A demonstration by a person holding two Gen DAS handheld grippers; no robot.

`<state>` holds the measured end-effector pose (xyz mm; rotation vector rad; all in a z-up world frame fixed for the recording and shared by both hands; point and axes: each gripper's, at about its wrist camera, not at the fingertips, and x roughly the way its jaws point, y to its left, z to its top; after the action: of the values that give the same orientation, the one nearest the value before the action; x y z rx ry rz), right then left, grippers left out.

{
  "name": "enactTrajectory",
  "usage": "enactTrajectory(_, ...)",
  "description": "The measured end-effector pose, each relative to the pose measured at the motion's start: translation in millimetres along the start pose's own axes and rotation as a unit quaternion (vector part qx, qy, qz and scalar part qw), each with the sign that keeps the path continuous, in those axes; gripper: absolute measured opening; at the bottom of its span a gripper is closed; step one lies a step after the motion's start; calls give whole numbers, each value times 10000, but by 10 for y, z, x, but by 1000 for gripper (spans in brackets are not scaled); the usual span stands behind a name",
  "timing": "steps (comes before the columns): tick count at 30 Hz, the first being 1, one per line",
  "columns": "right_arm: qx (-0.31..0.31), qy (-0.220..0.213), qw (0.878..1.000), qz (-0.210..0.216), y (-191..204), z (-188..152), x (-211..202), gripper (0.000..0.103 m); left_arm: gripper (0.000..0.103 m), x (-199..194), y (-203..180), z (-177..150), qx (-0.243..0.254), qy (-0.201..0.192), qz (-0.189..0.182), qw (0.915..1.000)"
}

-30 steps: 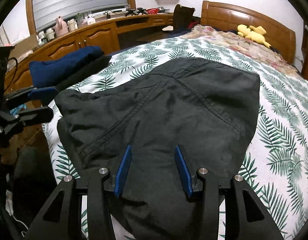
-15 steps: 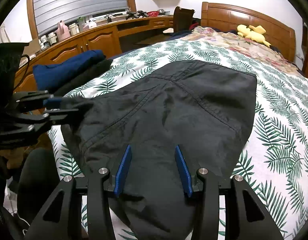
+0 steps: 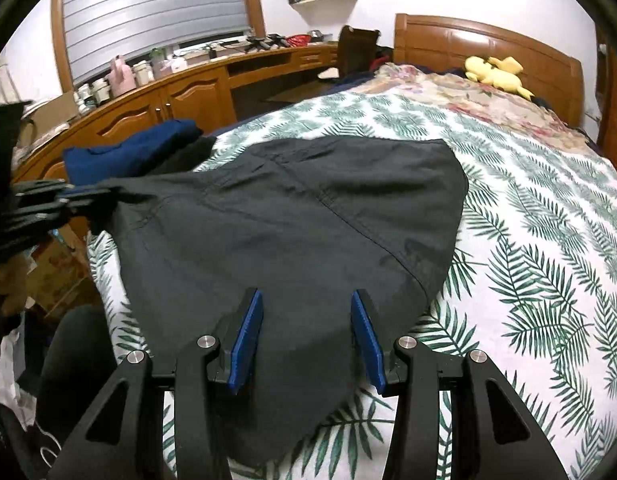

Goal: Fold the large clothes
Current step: 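Grasp the folded jacket edge with the left tool, straighten it, release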

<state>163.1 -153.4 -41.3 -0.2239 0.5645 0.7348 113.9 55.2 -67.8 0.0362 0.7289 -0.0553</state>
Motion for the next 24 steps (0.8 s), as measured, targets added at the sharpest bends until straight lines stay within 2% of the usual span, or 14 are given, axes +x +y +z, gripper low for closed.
enactTrajectory(4, -15, -14, 9999, 130, 58, -53, -59, 48, 8, 141, 144, -193, -146, 248, 48, 9996)
enactTrajectory(13, -34, 291, 9991, 309, 89, -154, 94, 48, 8, 255, 70, -426, -203, 389, 166, 9989)
enactTrajectory(17, -45, 424, 9986, 300, 82, -137, 173, 48, 8, 285, 35, -452, -136, 469, 276, 9984)
enactTrajectory(24, -23, 416, 9988, 256, 135, -87, 192, 49, 12, 229, -3, -378, -134, 505, 451, 9976)
